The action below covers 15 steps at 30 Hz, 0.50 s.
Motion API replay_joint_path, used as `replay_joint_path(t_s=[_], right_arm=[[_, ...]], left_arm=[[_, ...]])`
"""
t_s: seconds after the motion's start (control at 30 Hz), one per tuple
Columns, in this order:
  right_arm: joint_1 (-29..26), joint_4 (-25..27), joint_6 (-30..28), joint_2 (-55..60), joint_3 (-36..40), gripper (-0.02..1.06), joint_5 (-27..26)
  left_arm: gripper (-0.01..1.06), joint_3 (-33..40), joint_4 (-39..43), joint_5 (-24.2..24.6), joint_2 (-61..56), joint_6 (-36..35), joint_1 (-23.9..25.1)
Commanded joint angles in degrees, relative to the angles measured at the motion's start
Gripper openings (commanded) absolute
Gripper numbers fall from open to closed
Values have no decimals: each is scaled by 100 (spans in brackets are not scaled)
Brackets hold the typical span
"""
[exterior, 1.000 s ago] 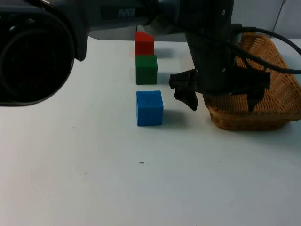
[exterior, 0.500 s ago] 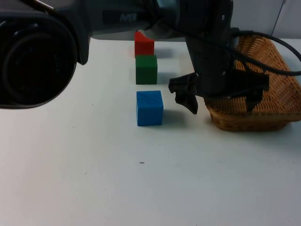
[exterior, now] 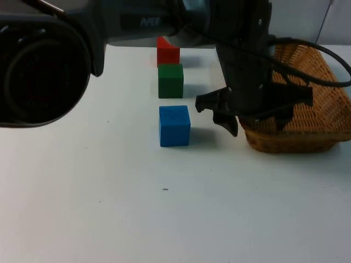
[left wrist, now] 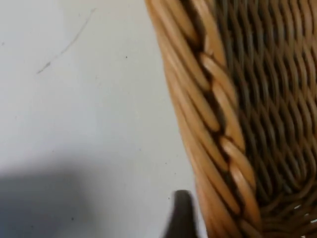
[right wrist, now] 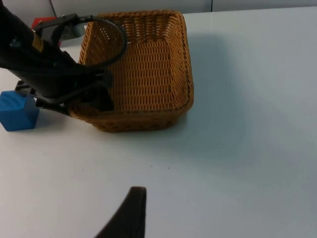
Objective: Pick up the basket with the left hand and place the blue cube into the basket with the right hand.
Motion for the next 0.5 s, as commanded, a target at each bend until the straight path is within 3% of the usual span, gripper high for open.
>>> replay_joint_path(t_s=[0.0, 0.03, 0.07, 0.2, 0.23, 0.27, 0.47], right_arm=[[-21, -43, -1, -12, 40, 104, -40], [-21, -43, -1, -12, 40, 104, -40], [-21, -43, -1, -12, 40, 104, -40], [-21, -43, -1, -12, 40, 104, -40], [-21, -43, -1, -12, 40, 104, -40], [-21, -43, -1, -12, 40, 104, -40], [-21, -43, -1, -12, 40, 104, -40]], left_arm=[[51, -47, -14, 1, 1, -89, -42], [44, -47, -14, 1, 1, -89, -42], [44, -47, -14, 1, 1, -89, -42], [6, -59, -14, -72, -32, -67, -42], [6, -59, -14, -72, -32, -67, -42], [-1, -59, -14, -83, -45, -67, -42], [0, -418, 7, 61, -71, -84, -42]])
